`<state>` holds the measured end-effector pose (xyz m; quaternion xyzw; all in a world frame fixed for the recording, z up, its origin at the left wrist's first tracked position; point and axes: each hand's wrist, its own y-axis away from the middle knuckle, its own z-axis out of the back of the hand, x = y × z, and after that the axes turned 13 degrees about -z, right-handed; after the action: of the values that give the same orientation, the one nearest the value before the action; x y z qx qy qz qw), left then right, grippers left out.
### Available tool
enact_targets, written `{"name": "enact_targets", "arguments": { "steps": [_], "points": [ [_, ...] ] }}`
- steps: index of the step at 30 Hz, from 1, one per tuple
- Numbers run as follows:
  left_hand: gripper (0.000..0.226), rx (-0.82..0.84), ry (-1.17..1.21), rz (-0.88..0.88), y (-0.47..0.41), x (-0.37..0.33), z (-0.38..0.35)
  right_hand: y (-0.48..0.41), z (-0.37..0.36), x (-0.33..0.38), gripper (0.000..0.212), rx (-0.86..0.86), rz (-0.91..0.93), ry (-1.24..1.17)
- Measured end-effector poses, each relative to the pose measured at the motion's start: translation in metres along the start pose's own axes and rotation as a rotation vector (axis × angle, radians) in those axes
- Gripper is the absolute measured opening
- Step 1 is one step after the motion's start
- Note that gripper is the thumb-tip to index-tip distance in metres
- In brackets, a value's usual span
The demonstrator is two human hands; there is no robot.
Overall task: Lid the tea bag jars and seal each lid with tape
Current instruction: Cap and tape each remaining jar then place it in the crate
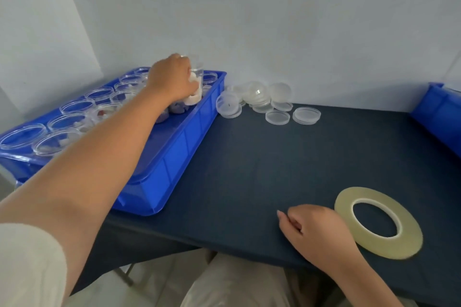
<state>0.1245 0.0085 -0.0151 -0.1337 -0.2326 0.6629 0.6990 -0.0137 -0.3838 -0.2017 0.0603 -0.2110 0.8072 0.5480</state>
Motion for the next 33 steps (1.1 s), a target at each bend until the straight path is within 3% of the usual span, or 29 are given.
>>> {"name": "enact_targets", "arguments": {
  "steps": [3,6,11,13,15,17,19,22,25,29,33],
  "points": [
    [0.027,-0.249,0.045,-0.125,0.013,-0.019,0.037,-0.001,0.0,0.0,0.058,0.031,-0.033,0.013],
    [0.032,-0.334,0.218,-0.283,0.04,-0.055,0.061,-0.001,0.001,-0.001,0.058,0.042,-0.082,-0.029],
    [0.034,-0.081,0.38,-0.628,0.108,-0.135,0.054,0.001,0.008,0.001,0.044,0.075,-0.198,-0.231],
    [0.034,0.037,0.432,-0.723,0.132,-0.165,0.033,0.001,0.011,0.0,0.081,0.036,-0.212,-0.371],
    [0.034,0.065,0.488,-0.79,0.147,-0.186,0.012,0.003,0.014,0.001,0.102,0.019,-0.238,-0.496],
    [0.034,0.02,0.571,-0.794,0.152,-0.193,-0.004,0.003,0.016,0.001,0.112,0.012,-0.27,-0.51],
    [0.035,0.0,0.742,-0.756,0.147,-0.193,-0.014,0.003,0.015,0.001,0.105,-0.025,-0.275,-0.474],
    [0.034,-0.114,1.073,-0.475,0.129,-0.186,-0.027,0.003,0.012,0.004,0.101,-0.063,-0.289,-0.436],
    [0.026,-0.115,0.922,-0.235,0.085,-0.177,-0.052,0.003,0.009,0.007,0.104,-0.1,-0.303,-0.406],
    [0.033,0.156,0.59,-0.322,0.017,-0.177,-0.101,0.004,0.006,0.005,0.107,-0.082,-0.294,-0.4],
    [0.044,0.248,0.461,-0.294,-0.033,-0.192,-0.149,0.003,0.004,0.0,0.11,-0.075,-0.271,-0.441]
  ]
}}
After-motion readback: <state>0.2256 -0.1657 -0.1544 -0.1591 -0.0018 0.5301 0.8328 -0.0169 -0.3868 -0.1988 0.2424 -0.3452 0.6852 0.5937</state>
